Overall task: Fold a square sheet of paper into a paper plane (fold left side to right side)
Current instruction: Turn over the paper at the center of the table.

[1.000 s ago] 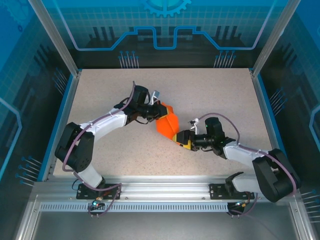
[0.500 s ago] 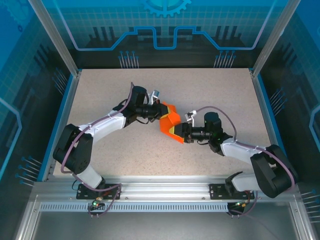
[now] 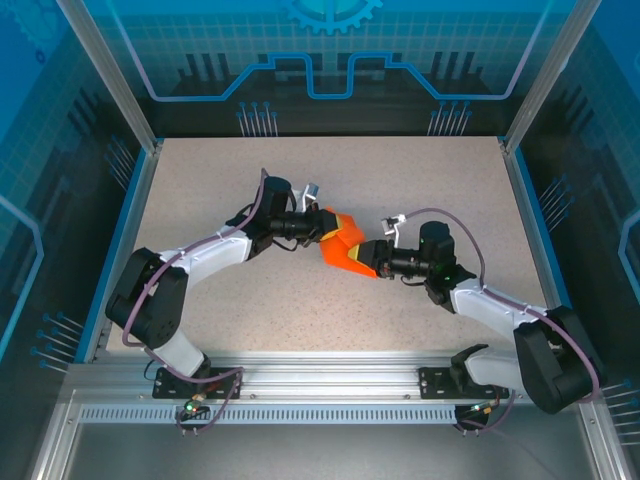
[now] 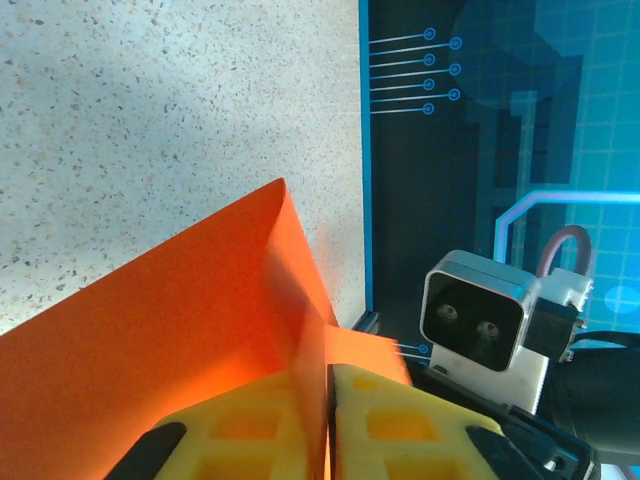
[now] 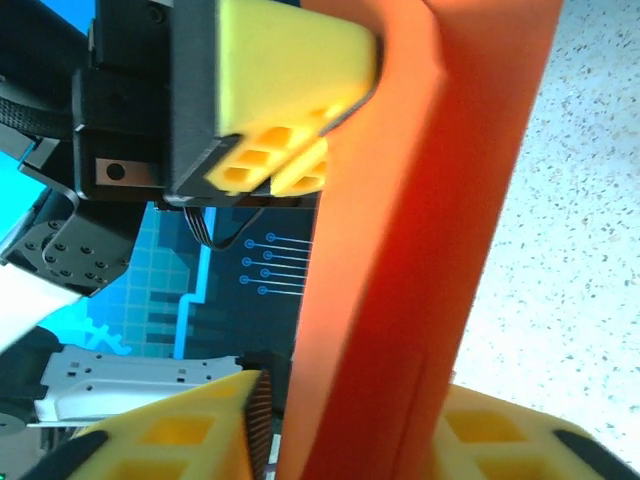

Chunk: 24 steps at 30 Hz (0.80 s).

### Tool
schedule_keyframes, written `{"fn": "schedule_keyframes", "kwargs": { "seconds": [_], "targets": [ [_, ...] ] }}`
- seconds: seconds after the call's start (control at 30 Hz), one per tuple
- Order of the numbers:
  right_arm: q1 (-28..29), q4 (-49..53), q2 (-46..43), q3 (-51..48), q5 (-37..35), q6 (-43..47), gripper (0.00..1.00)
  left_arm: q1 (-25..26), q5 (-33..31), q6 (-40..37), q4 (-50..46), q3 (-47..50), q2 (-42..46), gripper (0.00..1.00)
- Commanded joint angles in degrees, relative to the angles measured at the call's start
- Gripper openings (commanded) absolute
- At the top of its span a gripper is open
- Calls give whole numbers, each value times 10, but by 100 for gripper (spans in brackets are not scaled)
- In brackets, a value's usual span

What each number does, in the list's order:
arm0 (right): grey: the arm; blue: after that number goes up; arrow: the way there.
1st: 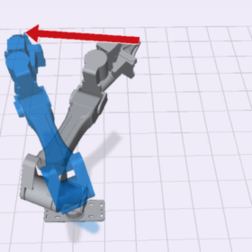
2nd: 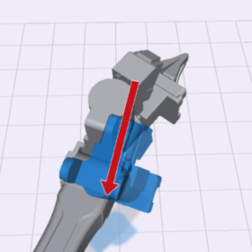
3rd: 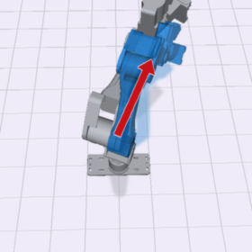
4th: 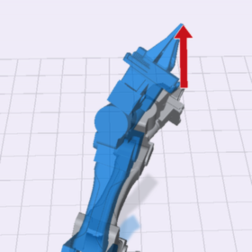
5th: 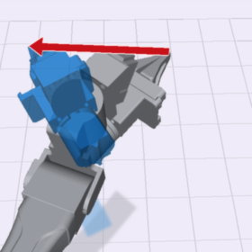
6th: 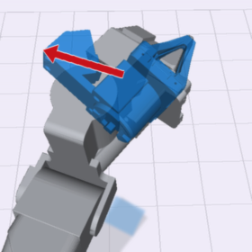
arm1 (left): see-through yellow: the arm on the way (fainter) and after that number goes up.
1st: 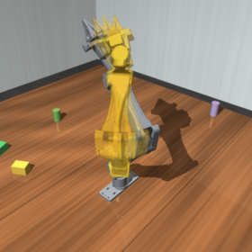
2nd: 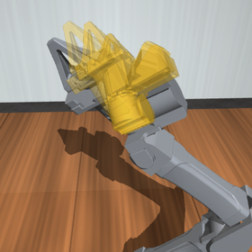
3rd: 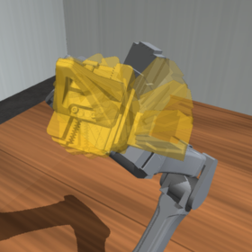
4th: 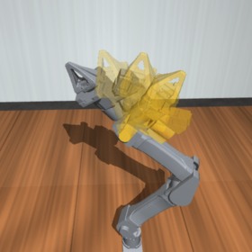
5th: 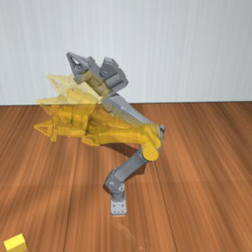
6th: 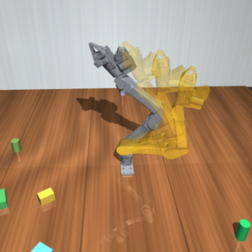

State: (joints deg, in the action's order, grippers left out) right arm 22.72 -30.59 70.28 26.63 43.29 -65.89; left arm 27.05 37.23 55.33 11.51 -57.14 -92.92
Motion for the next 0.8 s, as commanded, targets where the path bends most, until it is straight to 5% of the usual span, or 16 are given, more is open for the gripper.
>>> {"fn": "schedule_keyframes", "kwargs": {
  "seconds": [0.0,0.17,0.27,0.6,0.77],
  "targets": [
    [-9,27,-8,5,-11,2,30,0,18,2,25,15,24,26],
    [-9,66,-13,8,-16,23,19,-4,-21,-60,-45,16,63,55],
    [-9,98,-19,12,-22,46,15,-14,-53,-97,-94,24,102,64],
    [19,416,-82,111,-152,253,11,-37,-177,-201,-234,57,268,77],
    [82,589,-71,220,-324,370,10,-37,-267,-231,-285,70,346,79]
  ]
}}
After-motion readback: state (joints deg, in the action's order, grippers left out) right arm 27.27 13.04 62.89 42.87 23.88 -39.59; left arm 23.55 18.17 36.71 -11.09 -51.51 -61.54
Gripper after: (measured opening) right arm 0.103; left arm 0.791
